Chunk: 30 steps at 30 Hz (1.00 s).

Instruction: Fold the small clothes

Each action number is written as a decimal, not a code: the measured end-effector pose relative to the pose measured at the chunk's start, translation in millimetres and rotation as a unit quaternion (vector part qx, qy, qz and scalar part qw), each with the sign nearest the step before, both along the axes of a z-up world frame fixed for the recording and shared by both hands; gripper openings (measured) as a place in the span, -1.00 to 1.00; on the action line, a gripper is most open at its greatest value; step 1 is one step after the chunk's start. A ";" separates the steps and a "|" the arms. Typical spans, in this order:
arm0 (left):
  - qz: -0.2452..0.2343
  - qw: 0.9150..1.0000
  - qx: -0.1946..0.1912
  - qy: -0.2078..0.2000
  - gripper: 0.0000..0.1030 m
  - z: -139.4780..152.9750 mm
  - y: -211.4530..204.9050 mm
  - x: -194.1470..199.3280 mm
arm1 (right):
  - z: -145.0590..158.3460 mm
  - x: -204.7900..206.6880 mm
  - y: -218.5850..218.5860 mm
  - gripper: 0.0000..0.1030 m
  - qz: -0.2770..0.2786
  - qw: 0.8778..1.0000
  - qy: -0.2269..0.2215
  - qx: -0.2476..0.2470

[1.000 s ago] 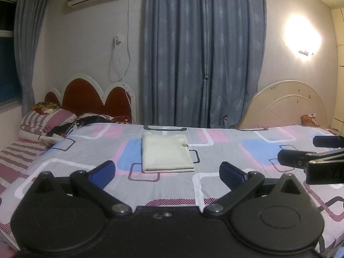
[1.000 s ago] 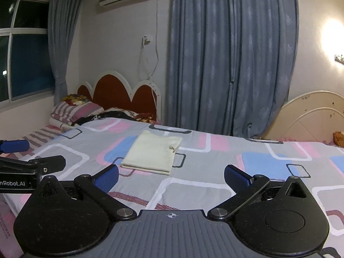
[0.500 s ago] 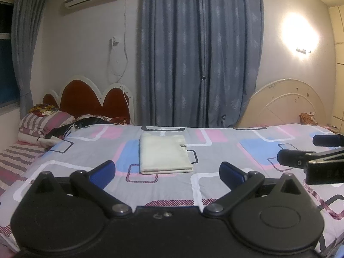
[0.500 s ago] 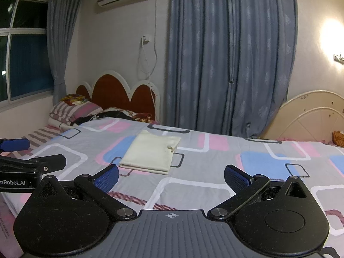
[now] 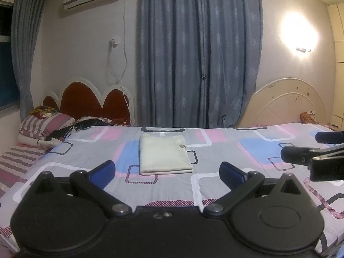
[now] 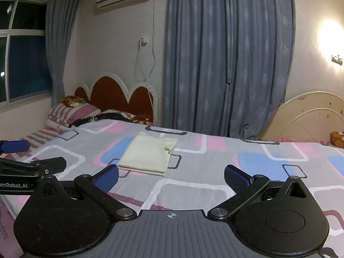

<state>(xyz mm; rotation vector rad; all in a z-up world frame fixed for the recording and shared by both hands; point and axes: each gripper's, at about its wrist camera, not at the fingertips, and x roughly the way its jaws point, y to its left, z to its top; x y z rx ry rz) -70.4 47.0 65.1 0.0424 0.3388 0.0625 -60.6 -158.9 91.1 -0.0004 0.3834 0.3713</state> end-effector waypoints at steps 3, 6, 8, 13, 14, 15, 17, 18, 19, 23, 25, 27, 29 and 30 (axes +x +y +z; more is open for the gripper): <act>0.000 1.000 0.003 -0.002 1.00 0.4 -0.7 0.7 | 0.5 0.2 0.0 1.00 0.001 1.000 0.000 0.000; -0.001 1.000 0.005 -0.003 1.00 -0.5 -1.6 -0.3 | 0.6 0.2 -1.6 1.00 0.002 1.000 0.001 0.001; -0.002 1.000 0.005 -0.002 1.00 -0.8 -2.1 -0.7 | 0.7 0.0 -1.0 1.00 0.001 1.000 0.001 0.001; -0.003 1.000 0.005 -0.003 0.99 -1.1 -3.3 -1.2 | 0.8 -0.4 -1.8 1.00 0.002 1.000 -0.001 0.001; -0.003 1.000 0.004 -0.003 0.99 -0.9 -3.1 -1.5 | 0.9 -0.9 -2.0 1.00 0.003 1.000 -0.001 0.000; -0.004 1.000 0.003 -0.003 0.99 -0.7 -2.8 -1.2 | 1.3 -1.3 -1.8 1.00 0.004 1.000 -0.001 0.000; -0.004 1.000 0.004 -0.003 1.00 -0.7 -2.6 -1.1 | 1.8 -2.0 -1.3 1.00 0.005 1.000 -0.002 -0.001; -0.004 1.000 0.004 -0.004 1.00 -0.7 -3.0 -1.3 | 1.8 -2.2 -1.5 1.00 0.006 1.000 -0.002 -0.001; -0.004 1.000 0.004 -0.005 0.99 -0.7 -2.8 -1.2 | 2.1 -2.1 -1.3 1.00 0.007 1.000 -0.002 -0.001; -0.004 1.000 0.005 -0.004 0.99 -1.2 -2.3 -1.3 | 1.8 -3.5 0.1 1.00 0.008 1.000 -0.002 -0.003; -0.004 1.000 0.004 -0.005 0.99 -1.2 -2.2 -1.2 | 1.8 -4.3 0.0 1.00 0.008 1.000 -0.003 -0.003; -0.004 1.000 0.005 -0.004 0.99 -1.2 -2.3 -1.1 | 1.7 -4.0 0.1 1.00 0.008 1.000 -0.003 -0.002; -0.004 1.000 0.005 -0.004 0.99 -1.3 -2.3 -1.2 | 1.6 -4.0 -0.2 1.00 0.008 1.000 -0.002 -0.003; -0.004 1.000 0.005 -0.004 0.99 -1.3 -2.1 -1.1 | 1.9 -4.2 0.0 1.00 0.008 1.000 -0.002 -0.002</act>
